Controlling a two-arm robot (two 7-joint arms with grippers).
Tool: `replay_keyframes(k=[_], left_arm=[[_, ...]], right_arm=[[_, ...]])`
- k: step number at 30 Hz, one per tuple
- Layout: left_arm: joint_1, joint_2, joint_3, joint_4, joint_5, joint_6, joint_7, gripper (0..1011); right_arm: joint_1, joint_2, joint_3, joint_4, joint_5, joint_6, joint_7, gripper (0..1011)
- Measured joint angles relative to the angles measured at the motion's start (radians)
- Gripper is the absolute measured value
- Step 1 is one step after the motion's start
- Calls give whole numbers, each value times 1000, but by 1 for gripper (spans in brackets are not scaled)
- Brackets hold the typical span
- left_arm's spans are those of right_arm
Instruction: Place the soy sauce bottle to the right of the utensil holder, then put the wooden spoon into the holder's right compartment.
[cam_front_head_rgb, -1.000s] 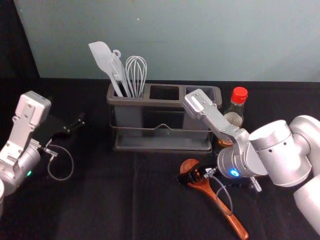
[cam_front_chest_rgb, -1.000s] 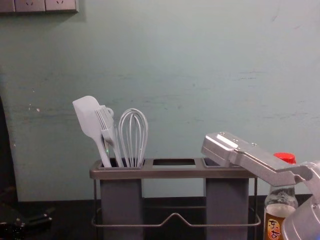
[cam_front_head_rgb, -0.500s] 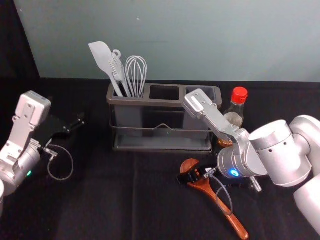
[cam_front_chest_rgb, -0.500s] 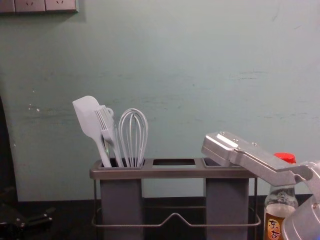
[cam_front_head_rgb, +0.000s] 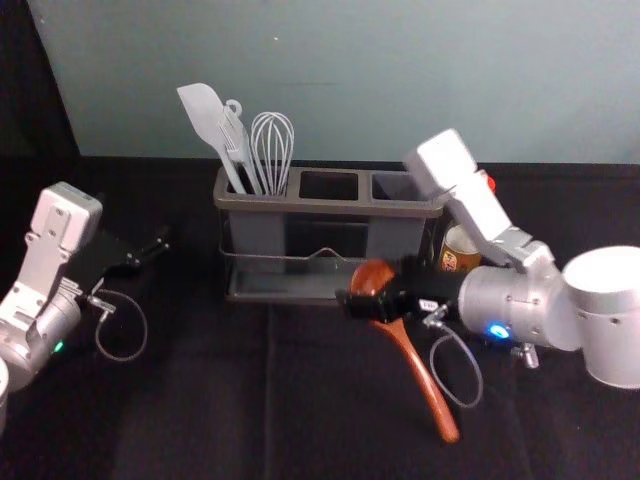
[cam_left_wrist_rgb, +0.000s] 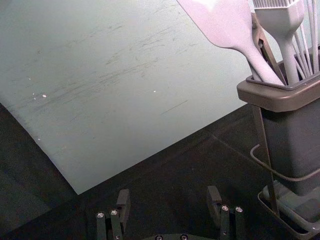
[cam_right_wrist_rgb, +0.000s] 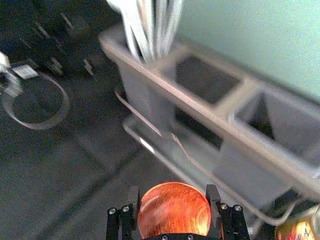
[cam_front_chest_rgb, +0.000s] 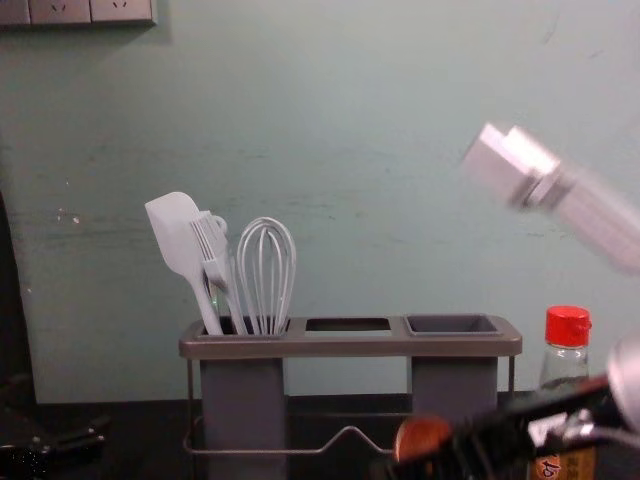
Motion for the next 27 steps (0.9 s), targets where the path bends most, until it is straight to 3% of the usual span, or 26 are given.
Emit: replay_keyframes(k=[3, 7, 8, 10, 13, 20, 23, 27], left_arm=[[0, 0, 0, 0, 0, 0, 0, 1005], [0, 0, 0, 0, 0, 0, 0, 1005], [0, 0, 0, 0, 0, 0, 0, 1005], [0, 0, 0, 0, 0, 0, 0, 1005], [0, 0, 0, 0, 0, 0, 0, 1005], [0, 0, 0, 0, 0, 0, 0, 1005], [0, 0, 0, 0, 0, 0, 0, 1005], [0, 0, 0, 0, 0, 0, 0, 1005]], right_arm=[[-30, 26, 29, -42, 25, -99, 30, 826], [-56, 50, 57, -70, 52, -191, 59, 827], [-69, 60, 72, -80, 66, -240, 73, 827], [-81, 72, 89, -86, 85, -296, 94, 827], [-107, 96, 127, -94, 129, -423, 145, 827], [-124, 130, 183, -76, 220, -629, 265, 827], [-111, 139, 193, -56, 252, -689, 313, 827], [-83, 146, 196, -40, 275, -723, 340, 826]])
